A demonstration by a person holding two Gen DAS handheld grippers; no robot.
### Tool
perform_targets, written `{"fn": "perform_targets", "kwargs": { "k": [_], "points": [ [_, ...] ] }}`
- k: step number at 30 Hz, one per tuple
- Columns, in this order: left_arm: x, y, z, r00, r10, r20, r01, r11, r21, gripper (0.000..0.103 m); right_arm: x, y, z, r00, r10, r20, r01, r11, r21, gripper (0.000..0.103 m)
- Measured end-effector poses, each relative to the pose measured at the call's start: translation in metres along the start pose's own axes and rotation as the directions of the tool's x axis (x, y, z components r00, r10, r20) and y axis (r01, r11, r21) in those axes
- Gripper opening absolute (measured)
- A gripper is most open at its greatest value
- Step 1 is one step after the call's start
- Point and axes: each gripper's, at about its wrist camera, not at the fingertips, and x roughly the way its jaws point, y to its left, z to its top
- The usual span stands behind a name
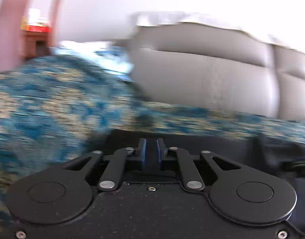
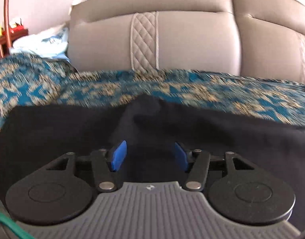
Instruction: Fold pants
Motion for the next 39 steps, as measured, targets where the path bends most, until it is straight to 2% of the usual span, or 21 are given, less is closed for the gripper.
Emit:
{"fn": "perform_targets", "kwargs": {
  "k": [1, 3, 6, 8, 10, 14, 16, 18, 20, 22, 25, 28, 30, 32, 35, 39],
  "points": [
    [0.004, -0.007, 0.0, 0.999, -0.043, -0.022, 0.043, 0.999, 0.012, 0.014, 0.001, 0.001, -0.004, 1.0, -0.028, -0.004, 0.028, 0.999, -0.025, 0.069],
    [0.018, -0.022, 0.002, 0.994, -0.081, -0.079, 0.082, 0.997, 0.01, 0.014, 0.005, 0.005, -0.006, 0.994, -0.104, 0.02, 0.106, 0.989, -0.107, 0.073],
    [0.051, -0.04, 0.005, 0.976, -0.11, -0.186, 0.102, 0.994, -0.05, 0.014, 0.017, -0.005, 0.006, 0.993, -0.121, 0.001, 0.121, 0.989, -0.084, 0.074],
    [0.071, -0.053, 0.003, 0.972, -0.067, -0.225, 0.061, 0.998, -0.034, 0.014, 0.027, -0.015, 0.015, 0.991, -0.131, -0.012, 0.13, 0.99, -0.063, 0.074],
    [0.088, -0.064, 0.0, 0.971, 0.011, -0.239, -0.005, 1.0, 0.025, 0.014, 0.038, -0.024, 0.021, 0.992, -0.129, -0.014, 0.128, 0.989, -0.071, 0.074],
    [0.1, -0.078, -0.004, 0.968, 0.114, -0.226, -0.084, 0.987, 0.136, 0.015, 0.053, -0.043, 0.028, 0.996, -0.084, 0.0, 0.083, 0.988, -0.13, 0.076],
    [0.099, -0.086, -0.009, 0.966, 0.148, -0.211, -0.104, 0.973, 0.205, 0.015, 0.055, -0.063, 0.031, 1.0, -0.008, 0.004, 0.009, 0.997, -0.073, 0.077],
    [0.097, -0.088, -0.012, 0.968, 0.163, -0.192, -0.113, 0.962, 0.248, 0.016, 0.049, -0.079, 0.032, 1.0, -0.026, 0.016, 0.027, 1.0, -0.012, 0.078],
    [0.093, -0.087, -0.015, 0.969, 0.167, -0.18, -0.115, 0.956, 0.268, 0.016, 0.029, -0.091, 0.029, 0.998, -0.041, 0.055, 0.04, 0.999, 0.026, 0.078],
    [0.092, -0.084, -0.015, 0.969, 0.171, -0.178, -0.121, 0.957, 0.263, 0.017, 0.008, -0.099, 0.019, 0.995, -0.007, 0.101, 0.006, 1.0, 0.009, 0.078],
    [0.091, -0.082, -0.016, 0.969, 0.184, -0.167, -0.141, 0.96, 0.243, 0.017, -0.01, -0.112, 0.002, 0.996, -0.004, 0.089, 0.009, 0.998, -0.063, 0.078],
    [0.09, -0.087, -0.023, 0.969, 0.212, -0.128, -0.169, 0.944, 0.282, 0.017, -0.012, -0.144, -0.014, 0.997, -0.071, 0.043, 0.074, 0.994, -0.075, 0.078],
    [0.091, -0.091, -0.023, 0.966, 0.228, -0.122, -0.182, 0.934, 0.308, 0.017, -0.016, -0.174, -0.02, 0.993, -0.089, 0.073, 0.092, 0.995, -0.027, 0.078],
    [0.092, -0.092, -0.024, 0.964, 0.237, -0.119, -0.188, 0.928, 0.321, 0.017, -0.018, -0.199, -0.019, 0.982, -0.178, 0.071, 0.178, 0.984, 0.004, 0.08],
    [0.092, -0.093, -0.025, 0.963, 0.242, -0.116, -0.192, 0.924, 0.332, 0.017, -0.017, -0.229, -0.015, 0.971, -0.229, 0.065, 0.228, 0.973, 0.015, 0.086],
    [0.09, -0.098, -0.019, 0.956, 0.259, -0.139, -0.201, 0.92, 0.336, 0.017, -0.01, -0.262, -0.007, 0.963, -0.268, 0.036, 0.266, 0.962, 0.056, 0.089]
  ]
}}
